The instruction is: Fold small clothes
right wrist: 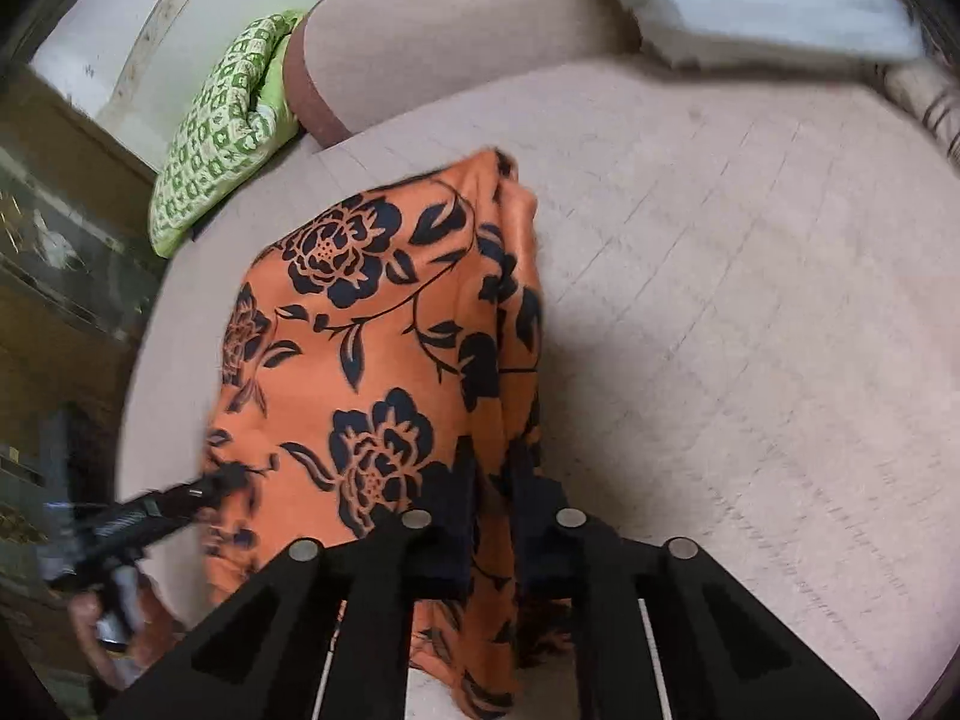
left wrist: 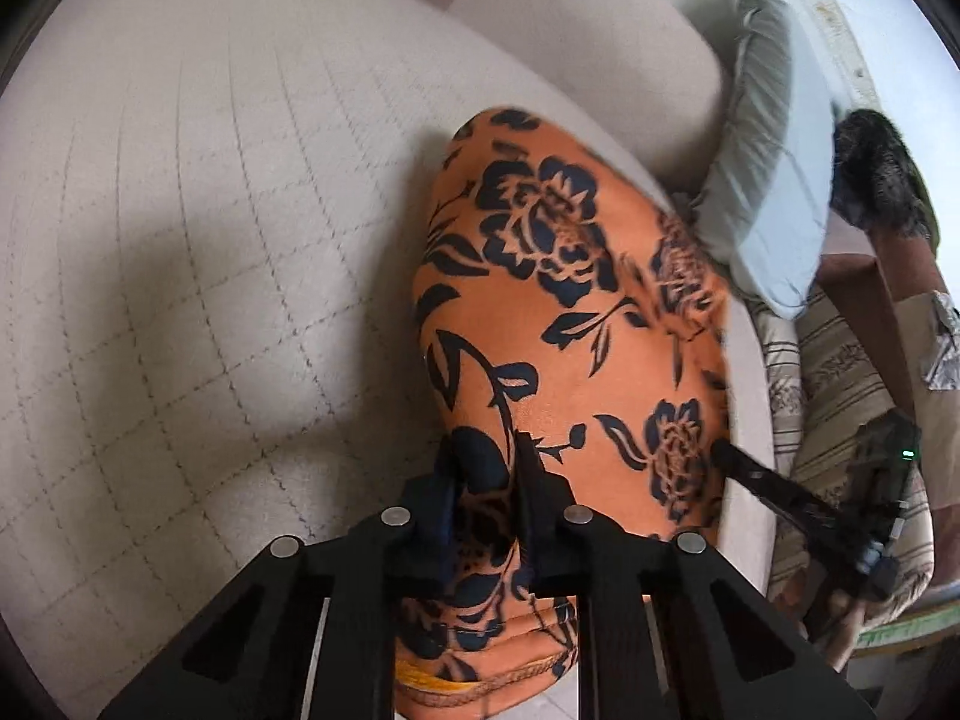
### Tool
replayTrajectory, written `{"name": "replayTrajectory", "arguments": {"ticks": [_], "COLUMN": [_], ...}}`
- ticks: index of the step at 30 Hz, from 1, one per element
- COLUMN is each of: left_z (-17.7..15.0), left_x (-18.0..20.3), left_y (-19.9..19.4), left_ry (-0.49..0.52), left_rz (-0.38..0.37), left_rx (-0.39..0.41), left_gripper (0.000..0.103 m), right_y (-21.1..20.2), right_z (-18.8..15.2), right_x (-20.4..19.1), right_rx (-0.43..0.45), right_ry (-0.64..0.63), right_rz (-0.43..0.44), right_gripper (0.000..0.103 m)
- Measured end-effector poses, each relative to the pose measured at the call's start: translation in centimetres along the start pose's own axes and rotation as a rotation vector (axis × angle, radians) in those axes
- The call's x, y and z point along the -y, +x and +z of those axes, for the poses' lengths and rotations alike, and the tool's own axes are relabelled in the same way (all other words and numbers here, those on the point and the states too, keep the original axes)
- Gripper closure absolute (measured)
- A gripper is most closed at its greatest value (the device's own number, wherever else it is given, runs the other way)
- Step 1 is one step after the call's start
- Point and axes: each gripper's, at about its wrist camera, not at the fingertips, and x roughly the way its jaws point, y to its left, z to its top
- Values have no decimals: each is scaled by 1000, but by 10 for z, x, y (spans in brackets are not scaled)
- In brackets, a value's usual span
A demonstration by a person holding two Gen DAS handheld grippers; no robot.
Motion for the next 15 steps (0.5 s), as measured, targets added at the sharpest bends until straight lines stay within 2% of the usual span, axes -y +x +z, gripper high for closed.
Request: {"name": "replayTrajectory", "arguments": {"ticks": [3,4,8,9,10,11,12,15], "left_z": [-3,-4,-3,-5,-9,-13,-20,-46], "left_x": [-3,-1,10,15,19,22,25,25], "left_y": [16,23,16,12,8,7,4,-6], "left_ry": [23,30,78,110,138,157,180,199], "left_rz": [72,92,141,167,203,223,231,242], "left_rx": [-33,-45,-7,7,19,27,39,73], "left_gripper": [88,85,75,73,65,56,54,54], "right_y": [25,35,20,10,4,-4,-13,-26], "right_z": [-3,-3,0,0,-1,-2,-6,-31], "right_x": [13,14,5,6,8,9,8,5], "right_rx": [-54,-84,-39,-23,-10,10,32,45], "right_ry": [9,24,-22,-9,3,10,10,4], "right_rz": [-91,-80,-82,-63,-45,-26,-7,32], "right_gripper": [98,98,90,81,65,56,40,38]}}
